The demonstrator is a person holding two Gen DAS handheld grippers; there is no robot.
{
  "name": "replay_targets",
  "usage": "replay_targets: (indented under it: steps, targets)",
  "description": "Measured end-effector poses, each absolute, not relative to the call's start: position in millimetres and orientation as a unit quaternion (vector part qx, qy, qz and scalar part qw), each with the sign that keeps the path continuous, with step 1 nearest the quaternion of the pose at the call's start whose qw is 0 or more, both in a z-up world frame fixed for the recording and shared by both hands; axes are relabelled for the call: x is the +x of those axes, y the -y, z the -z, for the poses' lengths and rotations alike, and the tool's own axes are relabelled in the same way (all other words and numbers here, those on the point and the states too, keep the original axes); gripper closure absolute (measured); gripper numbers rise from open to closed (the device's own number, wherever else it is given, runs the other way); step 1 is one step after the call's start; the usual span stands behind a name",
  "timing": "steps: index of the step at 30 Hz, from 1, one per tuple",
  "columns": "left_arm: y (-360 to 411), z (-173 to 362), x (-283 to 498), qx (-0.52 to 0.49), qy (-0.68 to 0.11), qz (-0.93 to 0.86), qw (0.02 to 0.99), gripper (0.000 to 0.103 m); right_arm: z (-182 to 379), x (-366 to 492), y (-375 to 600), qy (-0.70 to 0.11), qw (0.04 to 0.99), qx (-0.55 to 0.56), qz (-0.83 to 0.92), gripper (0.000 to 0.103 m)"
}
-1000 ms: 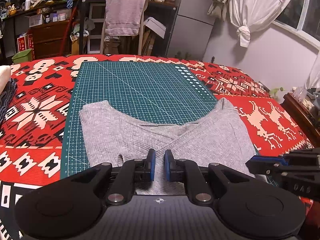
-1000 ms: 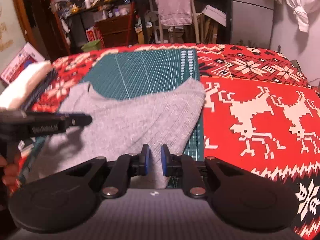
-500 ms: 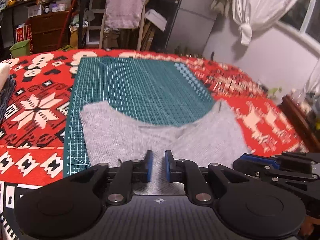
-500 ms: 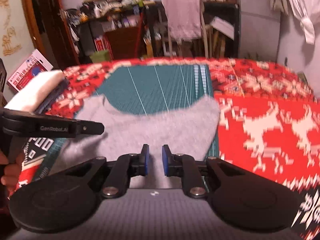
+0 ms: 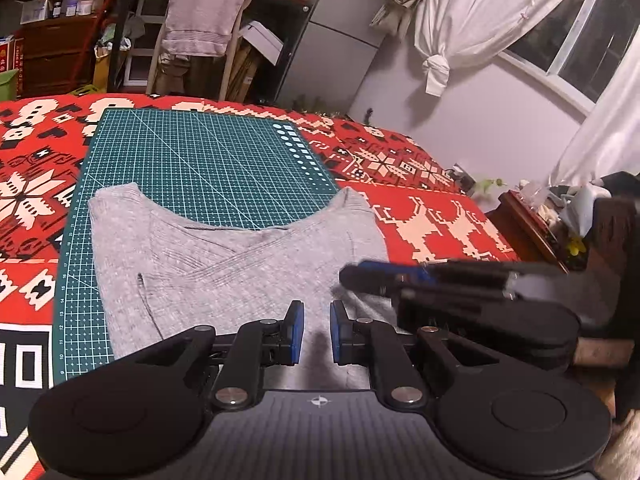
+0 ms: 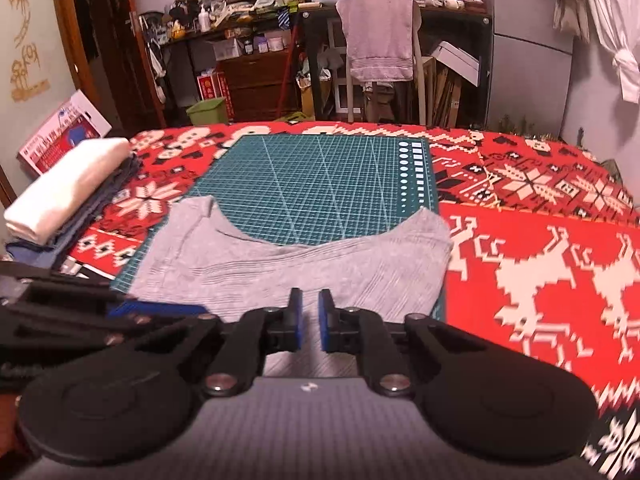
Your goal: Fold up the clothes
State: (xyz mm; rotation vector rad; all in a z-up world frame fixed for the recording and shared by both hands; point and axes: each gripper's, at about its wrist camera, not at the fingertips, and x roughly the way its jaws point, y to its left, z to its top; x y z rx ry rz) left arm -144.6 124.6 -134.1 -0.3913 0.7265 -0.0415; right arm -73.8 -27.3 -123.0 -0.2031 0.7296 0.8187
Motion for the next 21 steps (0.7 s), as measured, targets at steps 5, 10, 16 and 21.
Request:
replay_targets:
  steps: [5, 10, 16, 21]
  targets:
    - [-123.9, 149.4, -137.2, -0.174, -0.385, 0.004, 0.906, 0.091, 143.8, -61.3, 19.1, -0.357, 0.843, -0.103, -0.389, 0.100]
    - [-128.4, 149.7, -144.9, -0.191, -0.376, 0.004, 0.907, 0.094, 127.4, -63.9, 28.6, -0.363, 0.843, -0.083, -0.388, 0.100]
    - [-122.8, 137.8, -154.5, -0.200, -0.359, 0.054, 0.910, 0.094, 133.8, -93.8, 39.3, -0.383, 0.822, -0.089, -0.413, 0.097]
    - [-108.9, 155.7, -147.9, -0.168, -0.397, 0.055, 0.901, 0.093, 136.0, -100.0, 38.5, -0.374, 0.824, -0.102, -0.414, 0.097]
